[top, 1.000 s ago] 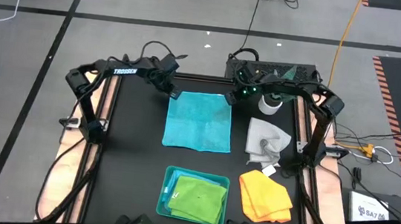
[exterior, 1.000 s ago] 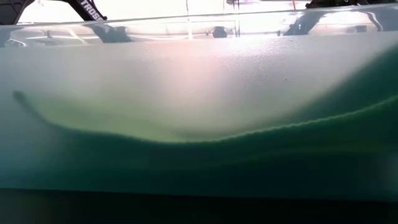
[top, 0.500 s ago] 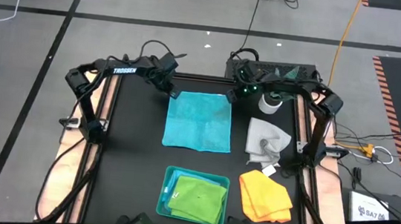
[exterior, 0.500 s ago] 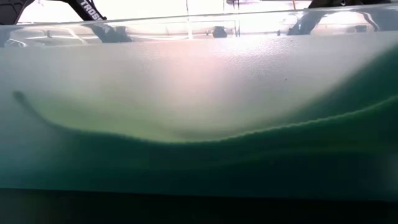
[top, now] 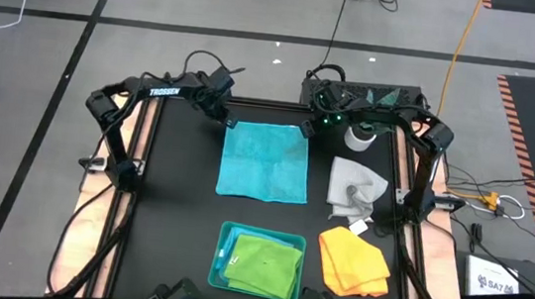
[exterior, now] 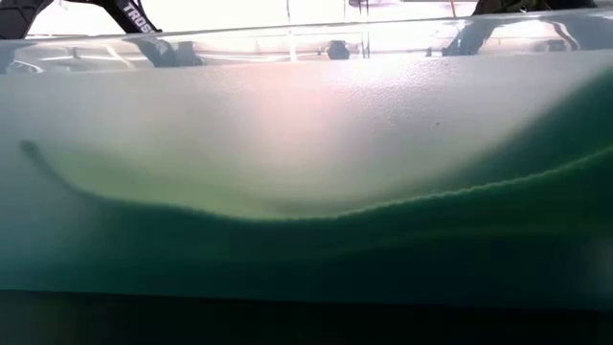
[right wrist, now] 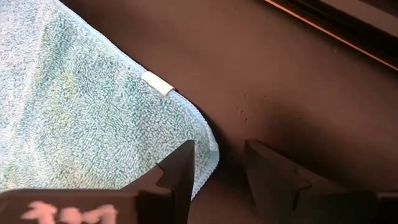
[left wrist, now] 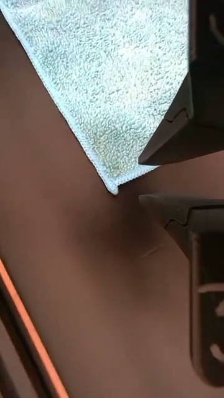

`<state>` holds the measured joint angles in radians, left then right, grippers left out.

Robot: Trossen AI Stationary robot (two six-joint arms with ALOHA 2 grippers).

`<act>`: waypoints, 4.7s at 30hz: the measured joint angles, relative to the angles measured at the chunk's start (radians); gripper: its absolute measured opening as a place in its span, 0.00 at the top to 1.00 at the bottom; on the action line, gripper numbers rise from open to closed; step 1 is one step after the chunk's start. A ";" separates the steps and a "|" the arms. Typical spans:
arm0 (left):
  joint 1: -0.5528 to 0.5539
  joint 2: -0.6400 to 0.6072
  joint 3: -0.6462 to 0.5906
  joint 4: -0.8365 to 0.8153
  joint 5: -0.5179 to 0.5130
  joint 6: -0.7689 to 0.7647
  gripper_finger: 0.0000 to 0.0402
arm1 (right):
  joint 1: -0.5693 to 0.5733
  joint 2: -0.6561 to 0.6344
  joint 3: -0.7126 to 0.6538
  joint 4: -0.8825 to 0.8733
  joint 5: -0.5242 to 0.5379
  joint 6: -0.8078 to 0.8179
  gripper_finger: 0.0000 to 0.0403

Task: Fold microfiber towels
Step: Fold the blue microfiber cloth

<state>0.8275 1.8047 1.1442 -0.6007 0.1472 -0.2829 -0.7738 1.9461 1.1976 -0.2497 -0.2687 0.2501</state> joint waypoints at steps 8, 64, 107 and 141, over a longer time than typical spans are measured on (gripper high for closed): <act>0.005 0.074 0.001 0.010 0.055 0.018 0.78 | 0.001 0.001 0.000 0.000 0.000 0.000 0.67; 0.023 0.132 0.026 0.192 0.108 -0.004 0.78 | 0.008 0.005 -0.003 -0.001 0.005 -0.053 0.99; -0.037 0.029 0.024 0.161 -0.075 0.070 1.00 | 0.040 -0.093 -0.005 -0.041 0.036 -0.087 1.00; -0.088 -0.159 0.025 -0.038 -0.149 0.129 1.00 | 0.241 -0.245 -0.002 -0.212 0.086 -0.080 1.00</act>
<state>0.7392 1.6456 1.1693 -0.6392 -0.0015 -0.1535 -0.5326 1.7012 1.1957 -0.4613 -0.1825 0.1696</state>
